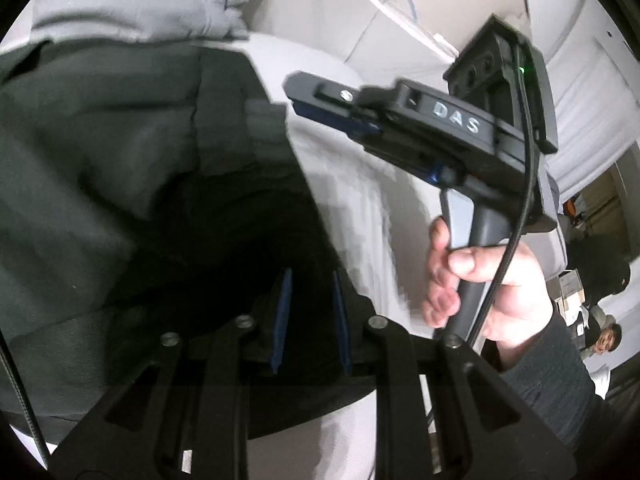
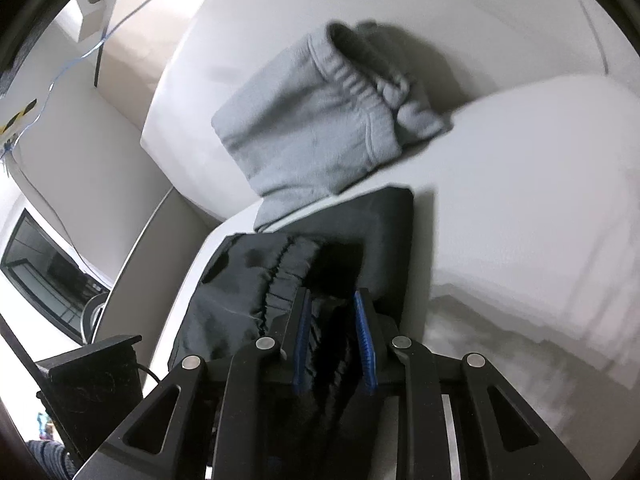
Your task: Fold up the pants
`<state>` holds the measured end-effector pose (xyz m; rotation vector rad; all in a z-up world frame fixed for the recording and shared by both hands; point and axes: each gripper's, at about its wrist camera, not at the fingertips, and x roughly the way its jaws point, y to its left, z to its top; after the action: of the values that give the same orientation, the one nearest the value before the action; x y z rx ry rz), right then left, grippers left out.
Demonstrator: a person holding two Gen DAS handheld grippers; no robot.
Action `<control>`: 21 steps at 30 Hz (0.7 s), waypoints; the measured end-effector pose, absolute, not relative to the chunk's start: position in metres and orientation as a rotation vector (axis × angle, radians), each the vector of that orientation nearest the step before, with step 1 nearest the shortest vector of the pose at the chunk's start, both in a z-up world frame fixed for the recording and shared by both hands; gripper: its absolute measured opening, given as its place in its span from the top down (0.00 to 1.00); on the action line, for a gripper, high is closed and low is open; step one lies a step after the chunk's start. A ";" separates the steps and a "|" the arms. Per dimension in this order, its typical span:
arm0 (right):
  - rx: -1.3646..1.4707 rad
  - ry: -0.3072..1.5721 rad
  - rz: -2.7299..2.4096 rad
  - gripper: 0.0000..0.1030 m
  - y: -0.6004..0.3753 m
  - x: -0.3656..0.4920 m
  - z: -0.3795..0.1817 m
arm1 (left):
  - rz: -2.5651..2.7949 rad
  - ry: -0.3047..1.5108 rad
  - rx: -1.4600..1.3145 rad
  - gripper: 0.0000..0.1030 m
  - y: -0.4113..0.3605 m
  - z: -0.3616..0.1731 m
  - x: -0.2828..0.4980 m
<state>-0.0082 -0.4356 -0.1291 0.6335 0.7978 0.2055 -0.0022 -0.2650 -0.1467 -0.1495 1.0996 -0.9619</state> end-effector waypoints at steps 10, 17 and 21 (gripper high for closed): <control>0.652 0.875 0.246 0.78 -0.424 -0.007 -0.149 | -0.994 1.116 -0.165 0.84 -0.265 -0.145 0.005; 0.673 0.861 0.231 0.78 -0.430 -0.005 -0.165 | -0.977 1.141 -0.192 0.84 -0.263 -0.158 0.001; 0.692 0.847 0.218 0.78 -0.429 -0.002 -0.170 | -0.960 1.118 -0.102 0.84 -0.269 -0.147 -0.008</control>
<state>-0.0024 -0.4291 -0.1697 0.6919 0.8469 0.2182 -0.0077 -0.2688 -0.1466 -0.1015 1.1183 -0.9601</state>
